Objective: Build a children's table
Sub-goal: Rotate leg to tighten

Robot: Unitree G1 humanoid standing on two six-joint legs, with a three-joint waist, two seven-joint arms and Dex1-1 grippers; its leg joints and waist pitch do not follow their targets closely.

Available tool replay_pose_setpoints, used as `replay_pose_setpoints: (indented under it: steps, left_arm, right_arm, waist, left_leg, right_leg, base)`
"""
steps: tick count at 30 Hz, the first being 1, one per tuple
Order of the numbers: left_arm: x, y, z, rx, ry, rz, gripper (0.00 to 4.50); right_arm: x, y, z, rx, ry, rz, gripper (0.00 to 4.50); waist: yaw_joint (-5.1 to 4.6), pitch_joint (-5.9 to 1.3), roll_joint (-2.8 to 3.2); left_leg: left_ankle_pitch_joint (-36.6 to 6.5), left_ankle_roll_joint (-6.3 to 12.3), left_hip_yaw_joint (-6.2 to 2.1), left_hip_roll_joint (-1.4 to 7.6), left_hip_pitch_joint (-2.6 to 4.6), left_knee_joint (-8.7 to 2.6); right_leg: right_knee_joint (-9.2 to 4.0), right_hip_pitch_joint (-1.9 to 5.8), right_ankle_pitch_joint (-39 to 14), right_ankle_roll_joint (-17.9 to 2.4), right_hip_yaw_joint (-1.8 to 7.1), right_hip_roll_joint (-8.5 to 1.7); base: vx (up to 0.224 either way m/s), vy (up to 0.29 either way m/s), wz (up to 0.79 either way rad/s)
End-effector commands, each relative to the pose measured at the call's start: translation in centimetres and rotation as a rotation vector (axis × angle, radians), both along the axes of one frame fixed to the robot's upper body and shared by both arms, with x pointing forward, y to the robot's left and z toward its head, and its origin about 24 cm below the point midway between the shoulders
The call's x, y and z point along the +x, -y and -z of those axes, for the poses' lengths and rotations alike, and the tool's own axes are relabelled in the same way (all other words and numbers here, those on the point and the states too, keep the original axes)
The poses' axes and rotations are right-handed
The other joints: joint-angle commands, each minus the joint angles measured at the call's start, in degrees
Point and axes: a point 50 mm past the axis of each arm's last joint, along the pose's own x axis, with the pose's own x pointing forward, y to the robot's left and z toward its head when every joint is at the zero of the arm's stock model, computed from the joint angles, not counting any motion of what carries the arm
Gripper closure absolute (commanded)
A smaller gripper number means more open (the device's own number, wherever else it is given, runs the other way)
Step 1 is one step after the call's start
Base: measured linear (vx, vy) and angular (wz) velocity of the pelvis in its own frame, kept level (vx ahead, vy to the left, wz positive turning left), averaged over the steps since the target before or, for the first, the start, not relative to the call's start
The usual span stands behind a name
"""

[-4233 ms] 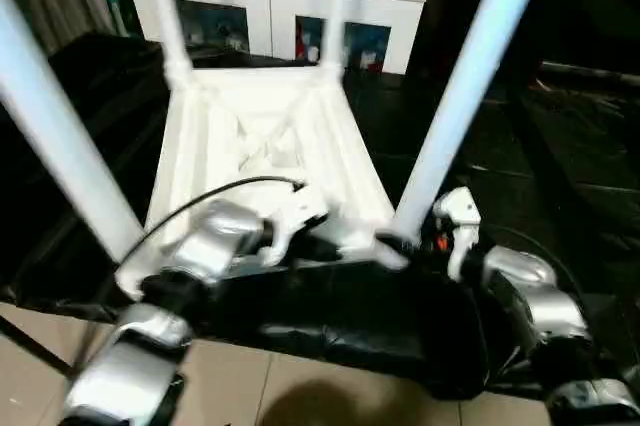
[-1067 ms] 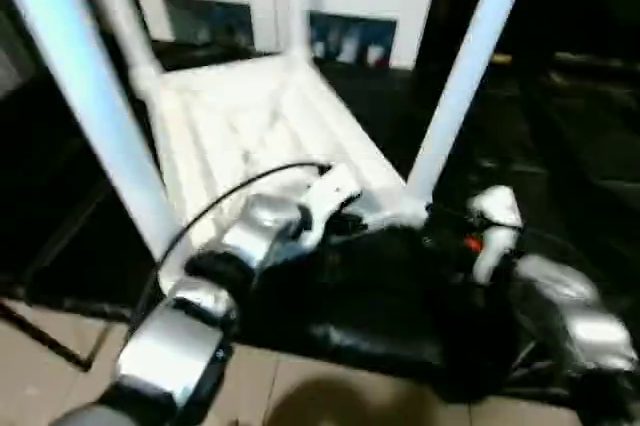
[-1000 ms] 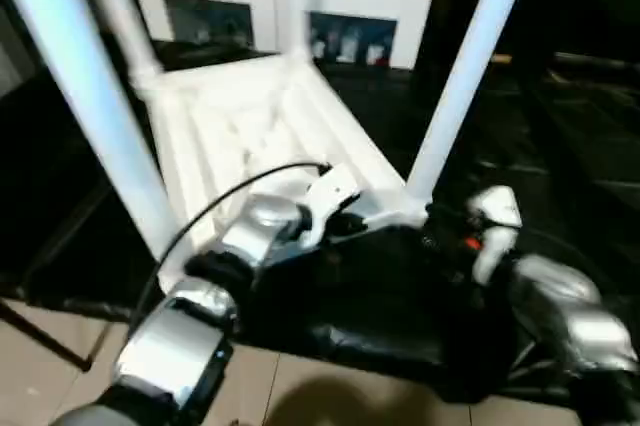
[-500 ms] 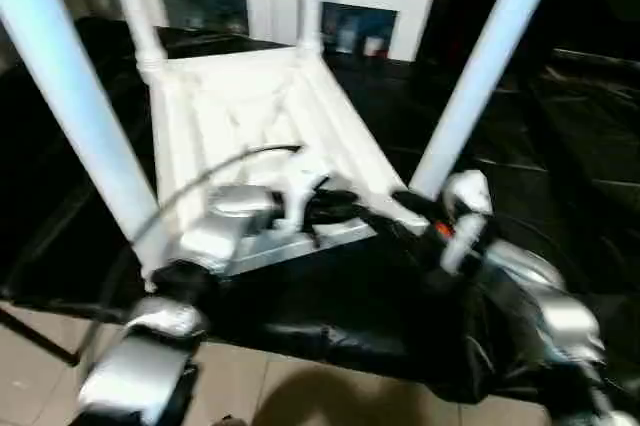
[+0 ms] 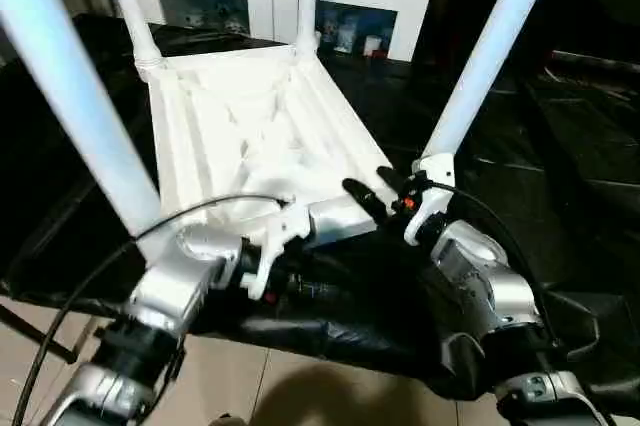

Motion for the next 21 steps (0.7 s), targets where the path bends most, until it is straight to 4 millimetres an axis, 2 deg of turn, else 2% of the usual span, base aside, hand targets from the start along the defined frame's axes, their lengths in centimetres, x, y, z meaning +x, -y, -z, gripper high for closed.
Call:
replay_pose_setpoints:
  steps: [1, 2, 4, 5, 7, 8, 9, 10, 12, 15, 16, 17, 18, 21]
  left_arm:
    - [0.1, -0.3, 0.4, 0.054, 0.025, -0.039, 1.66]
    - [0.1, -0.3, 0.4, 0.060, 0.028, -0.045, 1.66]
    - [0.2, -0.6, 0.7, 0.080, 0.040, -0.077, 1.34]
    - [0.1, -0.7, 0.8, 0.082, 0.042, -0.081, 1.31]
    - [-0.4, -1.1, 0.9, 0.070, 0.048, -0.066, 1.26]
    - [-0.7, -1.2, 0.9, 0.056, 0.049, -0.061, 1.13]
    - [-0.8, -1.3, 0.9, 0.047, 0.050, -0.059, 0.92]
    - [-1.0, -1.4, 0.9, 0.038, 0.050, -0.059, 0.92]
    - [-1.5, -1.8, 1.0, 0.018, 0.056, -0.050, 0.90]
    - [-2.0, -2.2, 0.9, -0.004, 0.056, -0.045, 0.51]
    - [-2.0, -2.2, 0.9, -0.005, 0.055, -0.045, 0.48]
    - [-2.5, -2.6, 0.8, -0.035, 0.043, -0.038, 0.50]
    - [-2.5, -2.6, 0.8, -0.035, 0.043, -0.038, 0.46]
    - [-3.1, -3.1, 0.4, -0.085, 0.035, -0.019, 0.07]
  right_arm:
    - [0.6, 1.9, -0.3, -0.013, 0.012, 0.108, 0.66]
    - [0.7, 2.0, -0.2, -0.015, 0.012, 0.117, 0.66]
    - [1.2, 3.0, -0.3, -0.032, 0.010, 0.188, 0.66]
    - [1.4, 3.4, -0.3, -0.042, 0.009, 0.217, 0.66]
    - [1.9, 4.6, -0.4, -0.060, 0.002, 0.286, 0.66]
    - [2.1, 5.1, -0.4, -0.067, 0.001, 0.311, 0.66]
    - [2.2, 5.5, -0.4, -0.072, 0.001, 0.328, 0.66]
    - [2.4, 5.8, -0.5, -0.078, 0.002, 0.344, 0.66]
    - [2.7, 6.6, -0.7, -0.088, 0.003, 0.371, 0.66]
    - [2.9, 7.1, -0.9, -0.099, 0.004, 0.380, 0.66]
    - [2.9, 7.2, -0.9, -0.099, 0.004, 0.380, 0.66]
    - [3.2, 7.5, -1.0, -0.108, 0.006, 0.384, 0.66]
    - [3.2, 7.5, -1.0, -0.108, 0.006, 0.384, 0.66]
    - [3.4, 7.7, -1.1, -0.120, 0.009, 0.373, 0.66]
  waist:
    - [-0.17, -3.69, 0.02]
    - [-0.09, -3.72, 0.03]
    - [-0.15, -3.77, -0.28]
    - [0.00, -3.78, -0.19]
    - [-0.02, -3.75, -0.74]
    - [0.17, -3.84, -0.43]
    - [0.21, -3.82, -0.44]
    - [0.38, -3.80, -0.93]
    - [0.54, -3.79, -0.82]
    - [0.69, -3.85, -0.76]
    - [0.75, -3.80, -0.77]
    - [0.79, -3.85, -1.05]
    - [0.51, -3.81, -1.06]
    - [0.34, -3.83, -0.96]
  left_leg:
    - [-6.53, 2.37, 0.91, -0.01, 0.28, -3.55]
    - [-6.50, 2.25, 0.89, -0.02, 0.22, -3.54]
    - [-6.22, 1.94, 0.81, -0.09, 0.06, -3.57]
    - [-6.33, 1.80, 0.86, -0.13, 0.17, -3.52]
    - [-6.83, 1.80, 0.87, -0.13, 0.02, -3.49]
    - [-7.14, 1.69, 0.86, -0.05, 0.18, -3.49]
    - [-7.11, 1.72, 0.94, -0.07, 0.16, -3.40]
    - [-6.80, 1.97, 1.08, -0.14, 0.14, -3.33]
    - [-6.46, 2.08, 0.94, -0.14, -0.04, -3.39]
    - [-7.83, 1.86, 1.13, -0.15, 0.53, -3.25]
    - [-7.75, 1.98, 1.16, -0.19, 0.45, -3.22]
    - [-7.67, 2.19, 1.11, -0.20, 0.33, -3.20]
    - [-7.80, 2.03, 1.00, -0.23, -0.24, -3.29]
    - [-8.77, 1.50, 0.92, -0.16, -0.21, -3.16]
  right_leg:
    - [-3.29, 3.55, -3.10, -12.33, 2.37, -1.96]
    - [-3.26, 3.55, -3.46, -11.98, 2.40, -1.97]
    - [-3.20, 3.56, -4.19, -11.48, 2.29, -1.92]
    - [-3.27, 3.49, -4.51, -11.34, 2.32, -1.94]
    - [-3.25, 3.47, -5.37, -11.07, 2.30, -1.93]
    - [-3.26, 3.33, -6.03, -10.98, 2.28, -2.05]
    - [-3.19, 3.27, -5.46, -11.06, 2.32, -1.91]
    - [-3.11, 3.23, -4.74, -10.93, 2.33, -1.70]
    - [-2.96, 3.32, -4.59, -10.89, 2.26, -1.78]
    - [-2.99, 2.84, -4.91, -10.75, 2.28, -1.56]
    - [-2.96, 2.88, -4.29, -10.63, 2.29, -1.38]
    - [-2.90, 2.98, -4.30, -10.65, 2.23, -1.45]
    - [-2.81, 3.20, -4.92, -10.68, 2.23, -1.63]
    - [-2.83, 3.03, -5.72, -10.63, 2.20, -1.69]
  base:
    - [0.000, 0.000, 0.00]
    - [0.000, 0.000, 0.00]
    - [0.000, 0.000, 0.00]
    - [0.000, 0.000, 0.00]
    - [0.000, 0.000, 0.00]
    - [0.000, 0.000, 0.00]
    - [0.000, 0.000, 0.00]
    - [0.000, 0.000, 0.00]
    - [0.000, 0.000, 0.00]
    - [0.000, 0.000, 0.00]
    - [0.000, 0.000, 0.00]
    - [0.000, 0.000, 0.00]
    - [0.000, 0.000, 0.00]
    - [0.000, 0.000, 0.00]
